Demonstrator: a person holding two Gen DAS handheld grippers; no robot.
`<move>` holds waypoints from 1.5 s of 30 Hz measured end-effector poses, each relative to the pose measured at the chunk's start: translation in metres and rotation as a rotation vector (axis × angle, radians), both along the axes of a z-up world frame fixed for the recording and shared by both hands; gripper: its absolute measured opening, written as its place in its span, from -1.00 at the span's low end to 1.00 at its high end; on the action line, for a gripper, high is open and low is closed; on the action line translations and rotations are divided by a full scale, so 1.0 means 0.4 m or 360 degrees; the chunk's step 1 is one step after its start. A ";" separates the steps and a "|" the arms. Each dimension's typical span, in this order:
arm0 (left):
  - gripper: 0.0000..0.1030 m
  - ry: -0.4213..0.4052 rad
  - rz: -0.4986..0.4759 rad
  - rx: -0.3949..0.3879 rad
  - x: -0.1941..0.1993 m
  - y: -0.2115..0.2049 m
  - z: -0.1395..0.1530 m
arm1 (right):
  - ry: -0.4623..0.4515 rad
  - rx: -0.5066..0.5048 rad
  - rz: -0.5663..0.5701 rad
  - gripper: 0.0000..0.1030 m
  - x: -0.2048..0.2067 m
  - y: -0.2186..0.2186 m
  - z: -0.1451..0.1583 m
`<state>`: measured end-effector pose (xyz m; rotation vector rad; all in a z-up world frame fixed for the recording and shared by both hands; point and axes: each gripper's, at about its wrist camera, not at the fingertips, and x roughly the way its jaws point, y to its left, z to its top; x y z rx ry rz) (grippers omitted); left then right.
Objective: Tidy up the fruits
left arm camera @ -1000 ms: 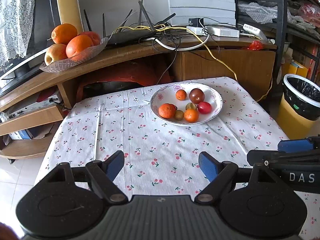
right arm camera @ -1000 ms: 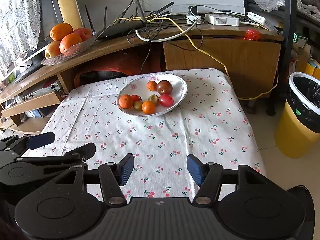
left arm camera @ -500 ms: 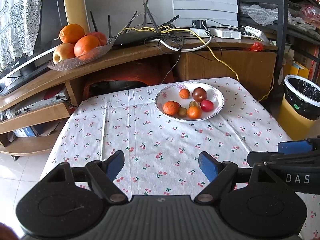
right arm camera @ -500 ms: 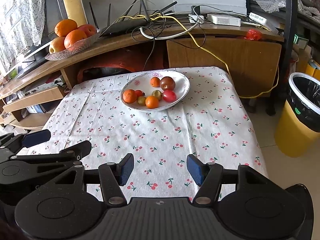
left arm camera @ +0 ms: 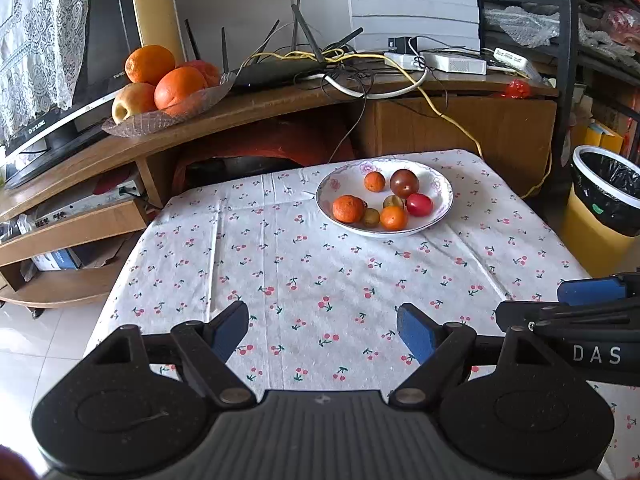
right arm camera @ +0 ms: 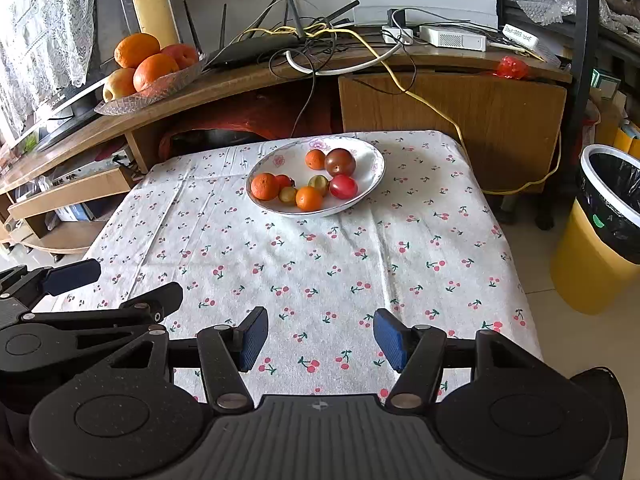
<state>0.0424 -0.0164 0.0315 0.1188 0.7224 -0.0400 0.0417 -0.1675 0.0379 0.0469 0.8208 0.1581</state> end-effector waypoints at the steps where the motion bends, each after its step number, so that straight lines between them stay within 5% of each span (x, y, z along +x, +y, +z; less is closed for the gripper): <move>1: 0.73 0.0010 0.0004 -0.0005 0.001 0.001 -0.001 | -0.0001 0.0000 0.0000 0.07 -0.002 0.001 0.000; 45: 0.74 0.0061 0.0030 -0.0045 -0.013 0.010 -0.019 | 0.0029 -0.0040 0.0003 0.07 -0.018 0.014 -0.012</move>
